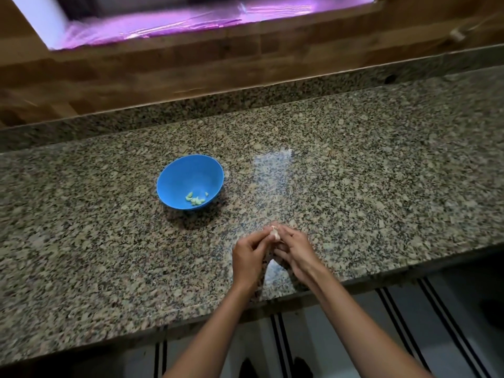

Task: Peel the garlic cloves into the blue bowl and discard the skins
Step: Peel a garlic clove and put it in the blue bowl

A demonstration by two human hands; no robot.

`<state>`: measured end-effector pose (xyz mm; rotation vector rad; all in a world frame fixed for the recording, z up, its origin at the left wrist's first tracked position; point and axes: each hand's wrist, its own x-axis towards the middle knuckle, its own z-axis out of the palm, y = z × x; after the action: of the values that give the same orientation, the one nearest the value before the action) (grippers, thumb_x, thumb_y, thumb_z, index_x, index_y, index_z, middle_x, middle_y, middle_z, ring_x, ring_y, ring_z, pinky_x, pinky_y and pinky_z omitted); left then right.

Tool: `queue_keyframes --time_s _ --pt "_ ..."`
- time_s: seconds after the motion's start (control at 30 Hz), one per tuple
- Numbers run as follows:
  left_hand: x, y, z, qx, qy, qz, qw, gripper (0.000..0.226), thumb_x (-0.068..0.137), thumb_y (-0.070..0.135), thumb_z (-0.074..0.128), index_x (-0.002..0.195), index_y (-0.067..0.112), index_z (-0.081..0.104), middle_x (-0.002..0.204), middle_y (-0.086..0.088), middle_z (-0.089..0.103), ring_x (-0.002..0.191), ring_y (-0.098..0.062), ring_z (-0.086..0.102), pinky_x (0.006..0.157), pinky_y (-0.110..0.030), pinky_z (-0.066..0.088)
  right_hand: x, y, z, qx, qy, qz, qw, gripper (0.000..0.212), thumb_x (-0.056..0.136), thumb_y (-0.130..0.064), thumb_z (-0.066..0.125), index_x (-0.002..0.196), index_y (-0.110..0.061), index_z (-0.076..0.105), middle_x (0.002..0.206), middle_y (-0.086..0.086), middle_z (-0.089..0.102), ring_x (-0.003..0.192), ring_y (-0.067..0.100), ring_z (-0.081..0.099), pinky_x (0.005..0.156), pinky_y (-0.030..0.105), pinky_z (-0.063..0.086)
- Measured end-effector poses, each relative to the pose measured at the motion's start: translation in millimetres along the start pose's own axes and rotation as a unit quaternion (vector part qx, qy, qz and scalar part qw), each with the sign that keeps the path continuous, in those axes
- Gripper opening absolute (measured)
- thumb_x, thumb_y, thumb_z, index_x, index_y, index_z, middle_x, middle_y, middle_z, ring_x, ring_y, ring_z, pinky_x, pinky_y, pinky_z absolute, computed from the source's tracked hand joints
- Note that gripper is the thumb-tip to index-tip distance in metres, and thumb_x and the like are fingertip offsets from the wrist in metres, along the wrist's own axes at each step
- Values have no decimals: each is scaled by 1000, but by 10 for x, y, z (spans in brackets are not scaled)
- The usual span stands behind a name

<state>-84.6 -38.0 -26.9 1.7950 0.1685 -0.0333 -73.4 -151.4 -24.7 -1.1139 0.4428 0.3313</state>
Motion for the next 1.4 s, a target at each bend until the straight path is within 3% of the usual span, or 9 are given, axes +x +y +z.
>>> queue_keyframes --time_s 0.13,0.3,0.43,0.67,0.73,0.83,0.97,1.17,1.4 --pt "25 -79 -126 118 -23 47 992 26 83 19 71 109 14 70 100 2 72 79 17 61 75 -11 52 -34 4 27 -11 -7 -6 1000 22 94 -8 49 113 -9 60 102 1 69 84 7 68 69 19 55" --pt "25 -79 -192 166 -32 98 981 24 85 12 68 109 9 70 96 -3 73 77 7 63 70 -6 50 -75 -11 64 -16 -13 -5 1000 19 92 -5 51 106 -10 63 103 6 69 91 17 68 79 28 56" --pt "10 -94 -181 220 -41 146 964 18 89 12 63 105 9 69 92 -2 71 79 -8 65 72 -20 54 -77 42 121 -22 7 -7 1000 21 92 -3 51 109 -2 63 95 11 69 81 18 68 68 24 58" --pt "183 -38 -359 75 -23 -24 997 8 87 11 65 91 8 71 77 -4 71 67 -18 68 63 -24 57 11 10 132 -38 62 2 997 14 92 -7 52 94 -3 66 91 18 68 72 25 65 70 35 57" --pt "243 -98 -533 20 5 -97 995 8 88 9 63 85 6 69 73 -10 70 61 -21 66 59 -27 57 98 -60 36 -170 98 -29 980 19 93 -12 51 104 -2 62 93 18 67 69 24 62 66 33 55" --pt "295 -172 -712 79 -17 -133 988 10 88 10 64 83 3 70 71 -10 68 57 -17 59 57 -30 52 159 -123 -60 -423 121 -114 891 15 91 -18 55 103 -9 55 89 5 64 65 12 61 50 16 48" --pt "293 -118 -725 121 -65 -163 977 10 76 3 74 85 1 72 78 -9 72 68 -17 69 63 -25 57 204 -28 -14 -563 91 -178 802 23 85 -21 62 105 -9 62 97 7 67 74 13 64 64 19 51" --pt "268 -113 -751 144 -71 -141 977 9 75 5 76 81 1 71 73 -8 72 66 -17 70 63 -28 59 75 85 86 -564 115 -300 760 37 86 -22 62 121 -12 57 124 5 56 113 17 55 101 26 40" --pt "301 -18 -729 218 -110 -146 959 5 78 5 72 81 1 70 75 -8 71 70 -18 68 69 -30 59 -92 404 310 -541 11 -226 810 17 85 -19 66 100 -10 69 96 4 71 84 14 64 80 30 53"
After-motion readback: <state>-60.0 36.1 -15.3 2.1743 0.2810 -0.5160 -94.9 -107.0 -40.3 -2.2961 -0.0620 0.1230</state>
